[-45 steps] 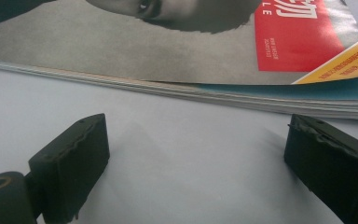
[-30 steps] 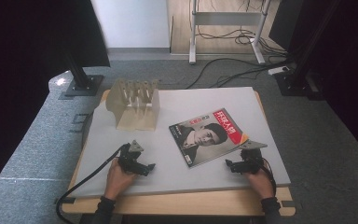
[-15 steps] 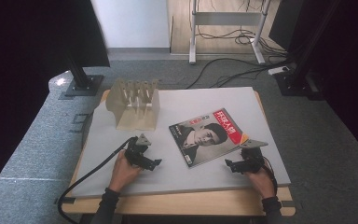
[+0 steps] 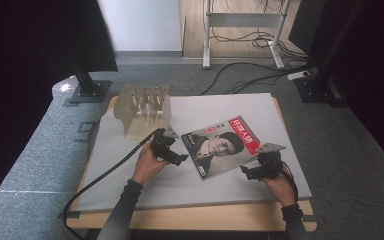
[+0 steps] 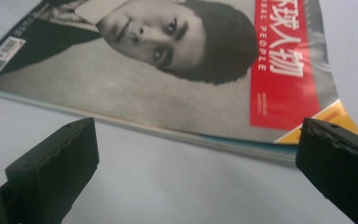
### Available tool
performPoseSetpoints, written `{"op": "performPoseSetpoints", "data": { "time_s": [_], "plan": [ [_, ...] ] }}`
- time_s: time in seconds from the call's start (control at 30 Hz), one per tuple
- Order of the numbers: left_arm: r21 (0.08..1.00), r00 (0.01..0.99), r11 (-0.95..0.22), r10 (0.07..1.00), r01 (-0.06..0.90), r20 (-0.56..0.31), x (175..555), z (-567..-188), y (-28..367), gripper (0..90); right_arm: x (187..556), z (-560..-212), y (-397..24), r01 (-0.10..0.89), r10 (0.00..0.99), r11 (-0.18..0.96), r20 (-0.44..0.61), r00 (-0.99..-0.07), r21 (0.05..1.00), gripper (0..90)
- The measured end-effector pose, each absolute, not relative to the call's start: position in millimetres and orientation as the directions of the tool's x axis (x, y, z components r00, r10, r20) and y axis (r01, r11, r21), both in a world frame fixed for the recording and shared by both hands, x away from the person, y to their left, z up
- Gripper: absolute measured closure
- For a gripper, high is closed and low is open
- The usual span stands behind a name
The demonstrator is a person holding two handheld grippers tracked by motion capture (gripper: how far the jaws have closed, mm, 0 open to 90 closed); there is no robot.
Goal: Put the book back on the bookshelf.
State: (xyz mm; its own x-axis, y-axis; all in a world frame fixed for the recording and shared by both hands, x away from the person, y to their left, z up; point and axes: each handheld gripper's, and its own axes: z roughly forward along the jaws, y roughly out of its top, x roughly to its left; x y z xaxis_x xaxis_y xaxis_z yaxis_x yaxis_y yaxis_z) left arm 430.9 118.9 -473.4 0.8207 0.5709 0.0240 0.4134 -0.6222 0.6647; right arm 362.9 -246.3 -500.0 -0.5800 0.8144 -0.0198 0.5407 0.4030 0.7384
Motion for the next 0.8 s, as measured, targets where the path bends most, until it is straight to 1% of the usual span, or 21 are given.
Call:
{"op": "performPoseSetpoints", "data": {
  "time_s": [0.27,0.4,0.53,0.8],
  "plan": [
    [0.655,0.839,-0.649,0.542,0.386,0.043,450,-470,95,0.0,378,-495,-246,0.541,0.815,0.399,-0.016,-0.579,0.74,0.0],
    [0.657,0.848,-0.657,0.527,0.37,0.05,463,-470,79,0.0,391,-495,-247,0.538,0.815,0.411,-0.033,-0.579,0.736,0.0],
    [0.648,0.854,-0.668,0.518,0.366,0.051,475,-474,67,0.0,404,-497,-247,0.547,0.818,0.41,-0.028,-0.575,0.73,0.0],
    [0.648,0.852,-0.66,0.523,0.38,0.033,496,-485,55,0.0,425,-501,-248,0.548,0.818,0.422,-0.044,-0.573,0.722,0.0]
  ]
}}
